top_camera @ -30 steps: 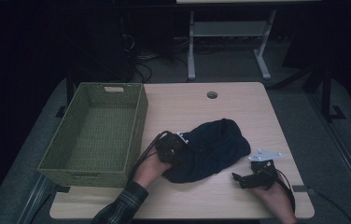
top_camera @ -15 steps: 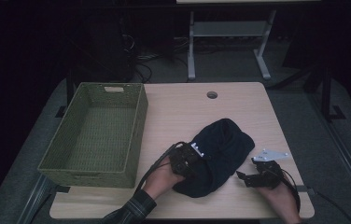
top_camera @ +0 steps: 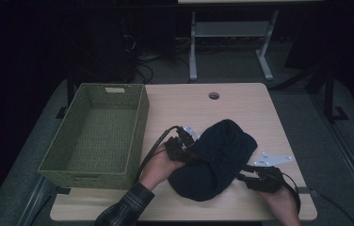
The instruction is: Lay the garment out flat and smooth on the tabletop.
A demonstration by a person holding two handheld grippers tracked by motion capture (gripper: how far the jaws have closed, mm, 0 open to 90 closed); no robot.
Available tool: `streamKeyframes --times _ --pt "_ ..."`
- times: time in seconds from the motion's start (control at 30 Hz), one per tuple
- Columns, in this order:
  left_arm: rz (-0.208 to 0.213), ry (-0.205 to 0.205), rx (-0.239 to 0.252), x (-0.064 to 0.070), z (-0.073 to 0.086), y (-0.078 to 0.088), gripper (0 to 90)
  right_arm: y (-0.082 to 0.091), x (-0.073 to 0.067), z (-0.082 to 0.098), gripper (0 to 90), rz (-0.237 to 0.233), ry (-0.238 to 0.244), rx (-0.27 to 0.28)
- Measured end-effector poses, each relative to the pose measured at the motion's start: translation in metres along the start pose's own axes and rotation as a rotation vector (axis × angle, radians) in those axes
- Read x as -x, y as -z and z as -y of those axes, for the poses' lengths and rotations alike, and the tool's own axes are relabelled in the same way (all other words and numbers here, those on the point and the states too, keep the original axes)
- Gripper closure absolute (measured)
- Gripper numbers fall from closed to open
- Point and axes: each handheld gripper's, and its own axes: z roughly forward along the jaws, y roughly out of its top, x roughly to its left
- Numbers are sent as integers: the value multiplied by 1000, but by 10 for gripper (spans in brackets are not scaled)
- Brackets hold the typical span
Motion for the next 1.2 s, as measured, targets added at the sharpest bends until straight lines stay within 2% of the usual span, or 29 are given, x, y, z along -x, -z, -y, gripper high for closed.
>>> streamKeyframes --times 0.13,0.23,0.33,0.37,0.43,0.57,0.6,0.67,0.73,0.8,0.87,0.93,1.07,1.2 --pt "-11 7 14 -11 -10 1 897 -4 -7 -4 719 -31 14 -14" --pt "-9 10 26 -23 -26 -6 898 -6 -9 -7 798 -56 13 -8" --pt "-1 2 11 -28 -36 -18 898 -9 -10 -10 870 -79 1 -9" --pt "-1 2 11 -28 -36 -18 898 -9 -10 -10 870 -79 1 -9" --pt "-5 0 -19 -30 -41 -36 898 -13 -11 -12 896 -88 13 -17" --pt "-62 8 -92 -36 -37 -57 898 -19 -13 -12 896 -103 26 -25" --pt "-79 10 -108 -39 -35 -59 898 -20 -14 -12 896 -104 18 -31" --pt "-89 28 -127 -46 -30 -63 899 -24 -14 -11 896 -103 31 -51" --pt "-107 27 -150 -52 -26 -64 898 -29 -15 -10 898 -97 35 -84" --pt "-107 37 -152 -55 -23 -65 899 -33 -15 -10 898 -95 43 -106" --pt "-88 58 -134 -59 -18 -66 899 -34 -15 -10 899 -94 44 -108" --pt "-84 62 -125 -60 -16 -66 899 -34 -15 -10 899 -95 40 -107" --pt "-86 47 -131 -58 -14 -65 899 -34 -15 -10 899 -92 44 -114" --pt "-67 48 -114 -56 -5 -61 900 -31 -10 -10 899 -69 46 -133"
